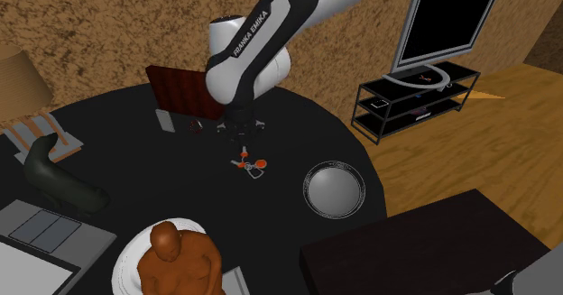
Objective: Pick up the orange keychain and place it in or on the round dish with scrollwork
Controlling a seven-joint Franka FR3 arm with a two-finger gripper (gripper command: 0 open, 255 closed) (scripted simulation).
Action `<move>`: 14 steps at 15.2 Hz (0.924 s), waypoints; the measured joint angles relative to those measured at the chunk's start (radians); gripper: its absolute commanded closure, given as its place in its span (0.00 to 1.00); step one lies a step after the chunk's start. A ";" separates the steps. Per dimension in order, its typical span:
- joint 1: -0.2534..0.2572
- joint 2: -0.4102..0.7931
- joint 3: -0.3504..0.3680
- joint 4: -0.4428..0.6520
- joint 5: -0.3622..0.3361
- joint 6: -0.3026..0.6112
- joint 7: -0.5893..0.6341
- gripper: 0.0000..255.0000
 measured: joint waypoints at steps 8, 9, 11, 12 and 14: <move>-0.140 -0.199 0.006 -0.315 0.042 0.124 -0.132 1.00; -0.156 -0.218 0.005 -0.346 0.048 0.137 -0.150 1.00; -0.194 -0.257 0.002 -0.410 0.061 0.165 -0.197 1.00; -0.213 -0.277 0.000 -0.444 0.068 0.180 -0.221 1.00; -0.249 -0.315 -0.004 -0.500 0.084 0.201 -0.271 1.00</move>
